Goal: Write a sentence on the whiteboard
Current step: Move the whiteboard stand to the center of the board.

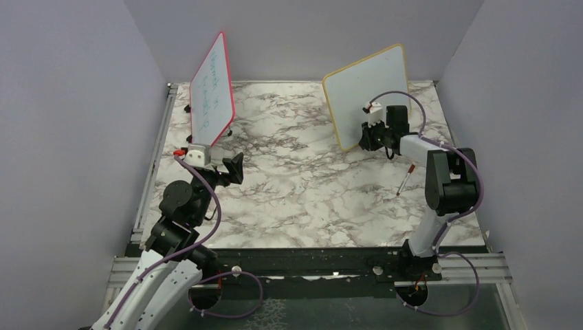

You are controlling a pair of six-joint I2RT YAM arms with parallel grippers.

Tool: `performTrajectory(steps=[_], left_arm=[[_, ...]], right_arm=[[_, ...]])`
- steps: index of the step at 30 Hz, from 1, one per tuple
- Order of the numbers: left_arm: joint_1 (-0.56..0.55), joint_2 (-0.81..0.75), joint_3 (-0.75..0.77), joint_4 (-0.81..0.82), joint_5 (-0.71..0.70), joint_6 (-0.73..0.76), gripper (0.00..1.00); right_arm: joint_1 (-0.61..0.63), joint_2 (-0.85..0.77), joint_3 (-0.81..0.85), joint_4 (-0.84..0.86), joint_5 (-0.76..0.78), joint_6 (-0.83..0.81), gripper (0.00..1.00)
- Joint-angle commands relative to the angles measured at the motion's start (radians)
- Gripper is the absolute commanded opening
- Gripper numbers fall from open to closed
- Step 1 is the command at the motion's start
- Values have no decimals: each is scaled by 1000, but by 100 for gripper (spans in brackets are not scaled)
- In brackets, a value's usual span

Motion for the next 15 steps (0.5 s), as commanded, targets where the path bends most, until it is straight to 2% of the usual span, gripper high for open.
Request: performTrajectory(steps=[1, 9, 15], left_arm=[[-3, -23, -8, 28, 16, 10, 99], [-3, -57, -6, 17, 12, 7, 99], [-3, -78, -6, 7, 2, 7, 99]], right_arm=[[77, -101, -69, -25, 32, 79, 8], [230, -202, -163, -16, 106, 181, 7], [376, -260, -266, 82, 195, 282, 6]])
